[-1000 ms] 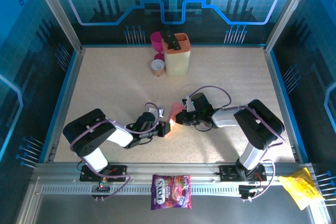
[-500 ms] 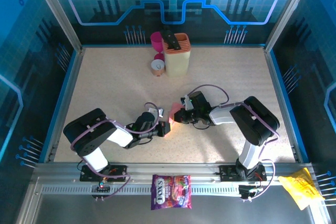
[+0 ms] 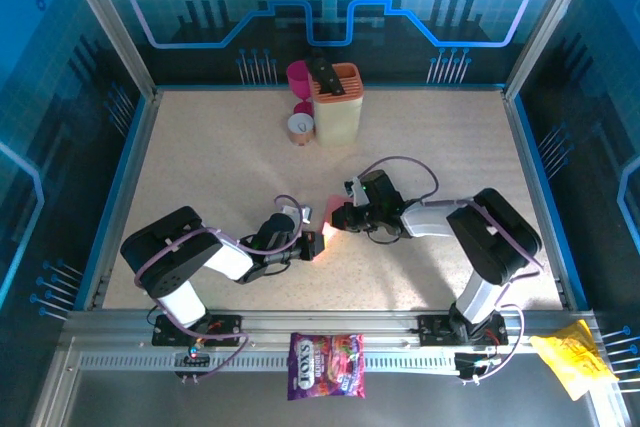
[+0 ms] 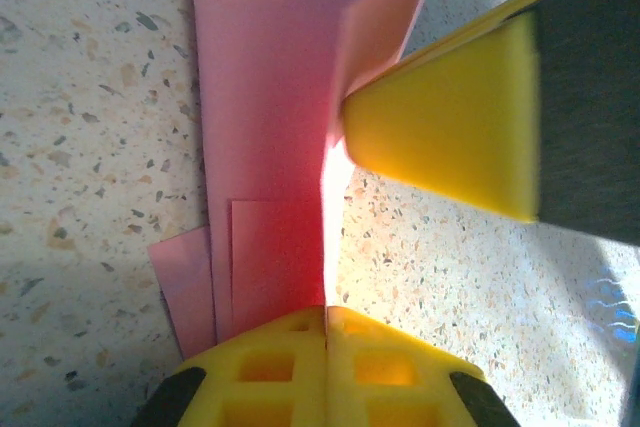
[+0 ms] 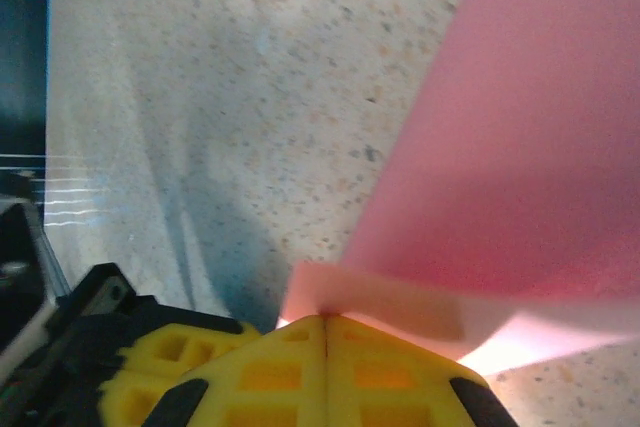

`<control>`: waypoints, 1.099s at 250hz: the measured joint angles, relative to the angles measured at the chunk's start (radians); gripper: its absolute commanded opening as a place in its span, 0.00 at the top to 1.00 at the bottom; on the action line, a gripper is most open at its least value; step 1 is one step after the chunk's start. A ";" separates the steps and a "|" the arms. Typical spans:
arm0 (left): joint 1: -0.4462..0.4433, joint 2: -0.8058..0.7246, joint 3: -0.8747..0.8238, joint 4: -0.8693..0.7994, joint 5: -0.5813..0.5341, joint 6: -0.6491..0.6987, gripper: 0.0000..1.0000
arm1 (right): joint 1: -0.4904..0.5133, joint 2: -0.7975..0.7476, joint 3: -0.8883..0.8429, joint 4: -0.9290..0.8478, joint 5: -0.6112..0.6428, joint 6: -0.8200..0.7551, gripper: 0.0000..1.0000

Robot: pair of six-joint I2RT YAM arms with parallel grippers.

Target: Fold a paper plane with a square sheet of paper (pick it up from the middle)

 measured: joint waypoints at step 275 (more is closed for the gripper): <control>0.008 0.006 -0.001 0.010 0.015 -0.003 1.00 | 0.032 0.068 0.023 -0.021 0.027 -0.005 1.00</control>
